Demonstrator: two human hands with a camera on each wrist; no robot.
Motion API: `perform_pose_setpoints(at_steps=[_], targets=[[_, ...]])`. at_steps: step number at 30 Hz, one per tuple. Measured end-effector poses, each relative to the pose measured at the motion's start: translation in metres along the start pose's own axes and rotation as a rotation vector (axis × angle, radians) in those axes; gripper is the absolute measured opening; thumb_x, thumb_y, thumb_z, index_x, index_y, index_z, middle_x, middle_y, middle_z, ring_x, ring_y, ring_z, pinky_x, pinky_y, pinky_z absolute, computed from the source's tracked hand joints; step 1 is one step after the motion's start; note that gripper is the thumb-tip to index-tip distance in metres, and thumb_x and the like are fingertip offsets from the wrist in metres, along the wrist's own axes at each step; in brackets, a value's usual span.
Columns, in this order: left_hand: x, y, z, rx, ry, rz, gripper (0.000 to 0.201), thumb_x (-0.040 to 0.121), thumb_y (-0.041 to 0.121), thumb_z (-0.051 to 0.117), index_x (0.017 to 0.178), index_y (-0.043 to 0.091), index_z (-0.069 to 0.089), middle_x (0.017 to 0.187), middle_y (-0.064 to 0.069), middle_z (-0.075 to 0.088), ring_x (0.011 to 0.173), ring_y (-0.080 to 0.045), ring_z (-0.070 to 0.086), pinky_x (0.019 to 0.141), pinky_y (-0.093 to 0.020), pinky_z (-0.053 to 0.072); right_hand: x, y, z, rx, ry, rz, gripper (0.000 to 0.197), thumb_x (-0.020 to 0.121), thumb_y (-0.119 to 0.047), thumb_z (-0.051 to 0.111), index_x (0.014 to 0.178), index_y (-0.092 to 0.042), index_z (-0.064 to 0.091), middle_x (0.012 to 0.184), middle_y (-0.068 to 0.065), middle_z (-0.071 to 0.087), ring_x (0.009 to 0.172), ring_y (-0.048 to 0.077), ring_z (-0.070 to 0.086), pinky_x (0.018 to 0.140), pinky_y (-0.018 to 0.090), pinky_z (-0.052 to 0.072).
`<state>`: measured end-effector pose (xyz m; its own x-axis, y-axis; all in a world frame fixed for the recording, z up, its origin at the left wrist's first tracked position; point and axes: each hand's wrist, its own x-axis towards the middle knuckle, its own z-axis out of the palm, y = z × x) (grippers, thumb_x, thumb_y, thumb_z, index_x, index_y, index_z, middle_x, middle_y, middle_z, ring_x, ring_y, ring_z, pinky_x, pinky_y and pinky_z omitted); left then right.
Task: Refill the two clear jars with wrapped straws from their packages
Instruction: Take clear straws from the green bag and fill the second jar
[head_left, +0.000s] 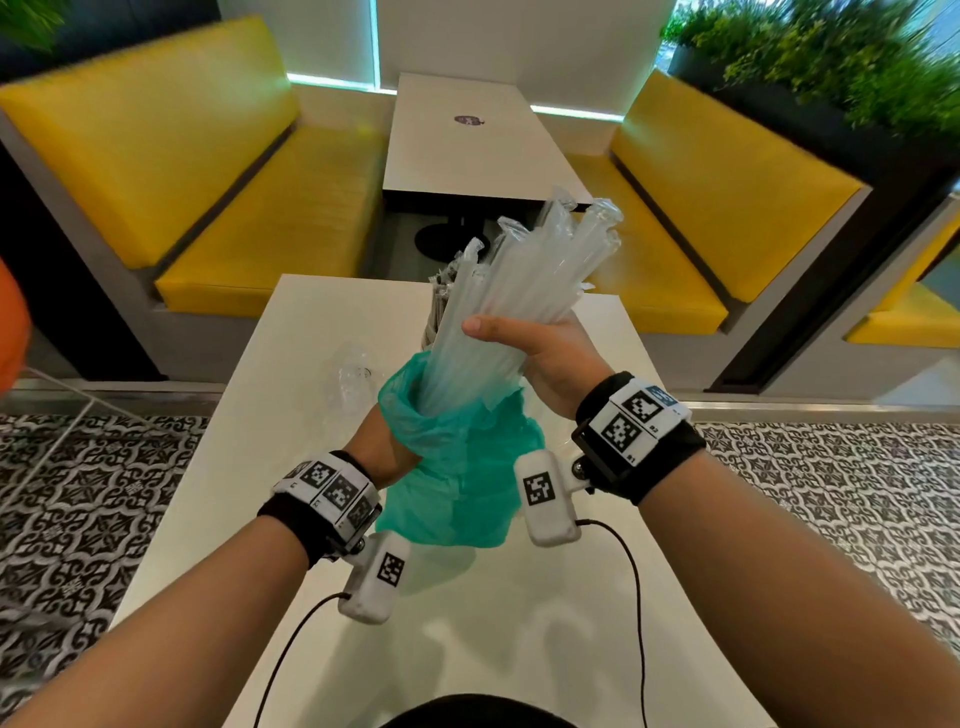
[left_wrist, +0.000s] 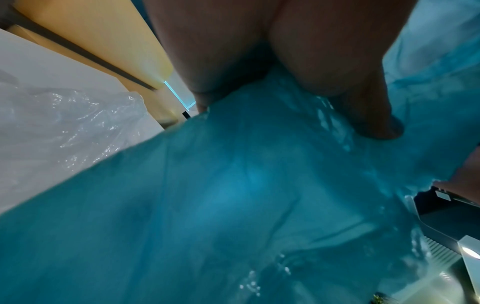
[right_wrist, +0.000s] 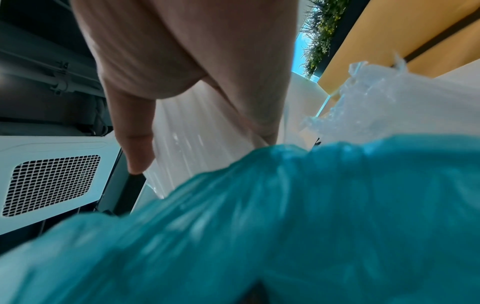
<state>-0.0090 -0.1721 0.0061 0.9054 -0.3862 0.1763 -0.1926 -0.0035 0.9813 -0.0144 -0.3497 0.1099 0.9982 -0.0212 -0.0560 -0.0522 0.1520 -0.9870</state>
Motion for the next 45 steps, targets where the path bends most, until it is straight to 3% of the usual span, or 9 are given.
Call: perform_pose_setpoints(at_steps=[3,7,11,17,26,32,35,39,45], targets=[[0.004,-0.003,-0.006,0.050,-0.006,-0.006,0.043,0.067,0.042,0.068,0.107,0.031,0.056,0.107,0.006,0.064,0.097,-0.002,0.064,0.099,-0.048,0.051,0.002,-0.004,-0.006,0.006,0.011,-0.015,0.052,0.068,-0.005,0.084,0.116,-0.005,0.065,0.114,0.017,0.070,0.108,0.031,0.068,0.098,0.051,0.052],[0.007,-0.004,-0.005,0.029,-0.007,-0.030,0.046,0.066,0.034,0.079,0.107,0.027,0.059,0.103,0.001,0.069,0.101,-0.025,0.065,0.096,-0.049,0.054,0.003,-0.016,-0.016,0.007,0.021,-0.033,0.038,0.074,-0.002,0.079,0.110,-0.009,0.067,0.107,0.012,0.073,0.105,0.027,0.069,0.095,0.045,0.055],[0.008,-0.011,-0.005,-0.061,-0.015,-0.059,0.049,0.076,0.016,0.087,0.118,0.011,0.063,0.109,0.001,0.077,0.104,-0.020,0.072,0.091,-0.039,0.057,0.004,-0.025,-0.025,0.025,0.046,-0.066,0.027,0.075,0.001,0.077,0.098,-0.012,0.068,0.096,0.006,0.071,0.098,0.023,0.069,0.090,0.041,0.057],[0.005,-0.015,-0.001,0.017,-0.068,-0.051,0.027,0.089,0.009,0.070,0.109,0.025,0.060,0.096,0.027,0.075,0.090,0.004,0.070,0.081,-0.018,0.056,0.002,-0.024,-0.025,-0.003,0.109,-0.095,0.027,0.072,0.001,0.078,0.096,-0.007,0.068,0.085,-0.001,0.072,0.087,0.017,0.069,0.085,0.038,0.057],[0.004,-0.011,-0.002,0.040,-0.067,-0.115,0.026,0.079,0.033,0.069,0.094,0.054,0.072,0.097,0.026,0.075,0.100,-0.014,0.069,0.095,-0.041,0.055,0.002,-0.043,-0.026,-0.023,0.259,-0.148,0.051,0.059,-0.014,0.083,0.105,-0.004,0.063,0.094,0.007,0.064,0.089,0.022,0.065,0.082,0.039,0.058],[-0.003,-0.014,0.013,0.002,-0.052,-0.199,0.025,0.096,0.005,0.061,0.102,0.029,0.065,0.088,0.022,0.076,0.085,0.000,0.071,0.093,-0.042,0.055,0.007,-0.043,-0.017,-0.075,0.326,-0.066,0.045,0.070,-0.009,0.083,0.109,-0.004,0.063,0.093,0.004,0.064,0.084,0.018,0.064,0.072,0.030,0.054],[-0.006,-0.012,0.014,-0.032,-0.056,-0.239,0.020,0.089,0.019,0.075,0.107,0.022,0.069,0.094,0.011,0.078,0.094,-0.018,0.072,0.087,-0.038,0.058,0.011,-0.042,-0.013,-0.097,0.368,-0.016,0.052,0.069,-0.010,0.085,0.115,-0.004,0.062,0.091,0.004,0.064,0.082,0.018,0.063,0.075,0.034,0.056],[-0.011,-0.006,0.014,-0.130,-0.086,-0.287,0.069,0.061,0.045,0.084,0.121,0.016,0.066,0.112,-0.003,0.077,0.101,-0.020,0.074,0.087,-0.036,0.060,0.016,-0.038,-0.007,-0.104,0.401,0.015,0.057,0.069,-0.011,0.085,0.119,-0.005,0.060,0.097,0.005,0.064,0.088,0.023,0.063,0.083,0.041,0.058],[-0.012,0.002,0.016,-0.194,-0.039,-0.271,0.025,0.091,0.023,0.067,0.115,0.017,0.068,0.105,0.002,0.079,0.097,-0.016,0.075,0.081,-0.028,0.060,0.017,-0.033,0.000,-0.144,0.374,0.015,0.038,0.073,-0.015,0.083,0.099,-0.015,0.055,0.094,0.002,0.061,0.087,0.020,0.062,0.079,0.032,0.056]])
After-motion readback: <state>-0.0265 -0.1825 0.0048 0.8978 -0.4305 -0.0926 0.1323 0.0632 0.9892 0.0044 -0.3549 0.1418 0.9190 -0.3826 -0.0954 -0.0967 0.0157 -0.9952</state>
